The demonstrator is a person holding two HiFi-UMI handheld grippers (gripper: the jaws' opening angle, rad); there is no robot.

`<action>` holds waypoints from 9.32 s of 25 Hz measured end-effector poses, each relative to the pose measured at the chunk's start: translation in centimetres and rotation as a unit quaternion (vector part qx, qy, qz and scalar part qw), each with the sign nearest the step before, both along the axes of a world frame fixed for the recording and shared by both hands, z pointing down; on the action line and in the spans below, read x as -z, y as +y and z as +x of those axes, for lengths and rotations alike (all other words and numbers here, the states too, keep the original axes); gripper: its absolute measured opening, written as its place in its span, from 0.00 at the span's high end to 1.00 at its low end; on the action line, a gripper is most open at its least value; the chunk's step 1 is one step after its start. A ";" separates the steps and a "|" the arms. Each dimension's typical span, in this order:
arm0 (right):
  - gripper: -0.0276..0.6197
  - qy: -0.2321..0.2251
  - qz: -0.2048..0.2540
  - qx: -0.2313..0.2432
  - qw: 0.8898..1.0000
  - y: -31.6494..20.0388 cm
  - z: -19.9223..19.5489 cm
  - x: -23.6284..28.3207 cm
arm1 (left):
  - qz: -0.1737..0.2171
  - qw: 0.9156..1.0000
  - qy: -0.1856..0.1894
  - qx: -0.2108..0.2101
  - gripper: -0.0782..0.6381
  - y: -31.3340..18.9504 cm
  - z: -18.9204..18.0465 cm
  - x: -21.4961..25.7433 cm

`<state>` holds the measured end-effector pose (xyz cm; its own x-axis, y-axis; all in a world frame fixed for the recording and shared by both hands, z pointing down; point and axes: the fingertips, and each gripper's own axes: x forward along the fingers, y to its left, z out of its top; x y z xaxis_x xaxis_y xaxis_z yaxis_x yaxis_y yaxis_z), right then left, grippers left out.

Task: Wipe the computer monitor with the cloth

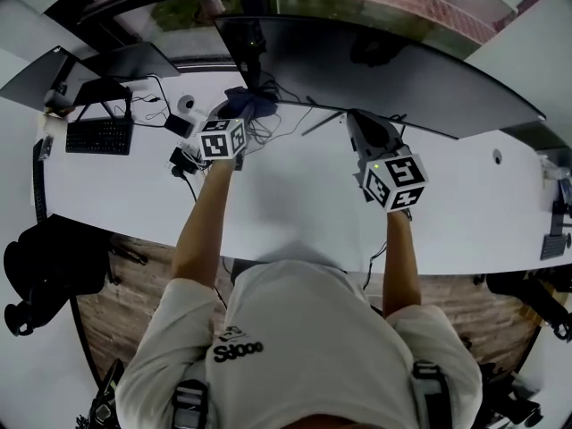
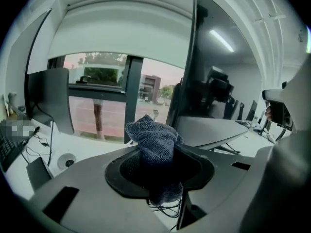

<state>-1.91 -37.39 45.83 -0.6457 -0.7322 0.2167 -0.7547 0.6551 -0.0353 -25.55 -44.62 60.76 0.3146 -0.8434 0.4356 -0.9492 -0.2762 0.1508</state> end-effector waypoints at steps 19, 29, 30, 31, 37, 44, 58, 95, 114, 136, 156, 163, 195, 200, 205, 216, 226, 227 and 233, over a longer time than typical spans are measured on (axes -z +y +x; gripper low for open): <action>0.97 0.075 -0.012 0.027 0.997 2.7 6.1 -5.3 | -0.057 0.945 0.306 0.101 0.68 0.4 4.0 -6.1; 0.97 0.080 0.005 -0.002 0.997 6.0 15.6 -3.7 | -0.045 0.948 0.290 0.120 0.68 1.4 9.6 -4.8; 0.97 0.085 0.005 -0.004 0.996 6.5 16.5 -3.7 | -0.046 0.950 0.286 0.119 0.68 1.6 10.2 -4.6; 0.97 0.088 0.006 -0.006 0.996 6.9 17.3 -3.6 | -0.046 0.951 0.282 0.117 0.68 1.8 11.0 -4.5; 0.97 0.076 -0.009 -0.043 0.996 9.2 22.8 -3.3 | -0.050 0.953 0.283 0.095 0.68 2.4 16.5 -3.9; 0.97 0.066 -0.016 -0.072 0.995 10.2 27.2 -3.7 | -0.056 0.951 0.297 0.065 0.68 2.4 22.5 -4.0; 0.97 0.036 -0.027 -0.068 0.997 8.2 36.8 -2.8 | -0.066 0.950 0.299 0.063 0.68 2.4 33.5 -4.0; 0.97 0.031 -0.039 -0.076 0.996 6.1 59.4 -4.0 | -0.118 0.915 0.385 -0.008 0.68 2.2 65.7 -5.6; 0.97 0.016 -0.032 -0.085 0.996 6.3 61.3 -3.3 | -0.027 0.929 0.362 -0.072 0.68 2.2 70.4 2.3; 0.97 0.021 0.028 -0.084 0.996 8.7 59.5 5.6 | 0.114 0.954 0.262 -0.092 0.68 4.9 70.1 21.5; 0.97 -0.017 0.079 -0.084 0.993 9.6 55.6 13.0 | 0.267 0.941 0.099 -0.184 0.68 9.0 68.9 35.7; 0.97 -0.042 0.069 -0.079 0.994 9.9 53.1 13.1 | 0.274 0.942 -0.017 -0.191 0.68 7.6 67.3 37.5; 0.97 -0.019 0.054 -0.102 0.993 10.5 43.5 12.7 | 0.230 0.948 -0.121 -0.186 0.67 4.6 55.1 35.1; 0.97 -0.021 0.057 -0.107 0.992 10.5 42.0 13.0 | 0.225 0.950 -0.117 -0.180 0.67 4.6 52.1 35.2; 0.97 -0.021 0.059 -0.102 0.993 10.5 38.9 13.1 | 0.226 0.953 -0.125 -0.157 0.67 4.4 47.8 35.1; 0.97 -0.009 0.065 -0.081 0.995 11.5 30.4 13.4 | 0.221 0.960 -0.123 -0.119 0.67 4.4 37.0 35.2; 0.97 0.017 0.074 -0.028 0.997 10.4 22.9 14.1 | 0.210 0.967 -0.108 -0.091 0.67 4.1 30.2 35.2; 0.97 0.021 0.076 -0.019 0.997 10.0 22.4 14.2 | 0.210 0.968 -0.107 -0.085 0.67 4.0 29.7 35.2; 0.97 0.026 0.084 0.024 0.996 8.1 20.0 14.3 | 0.201 0.973 -0.100 -0.057 0.67 3.6 26.9 35.0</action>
<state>18.11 -29.31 31.56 -0.6719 -0.7295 0.1279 -0.7205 0.6838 0.1153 1.34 -41.03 25.72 0.3591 -0.9227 0.1403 -0.9080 -0.3802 -0.1760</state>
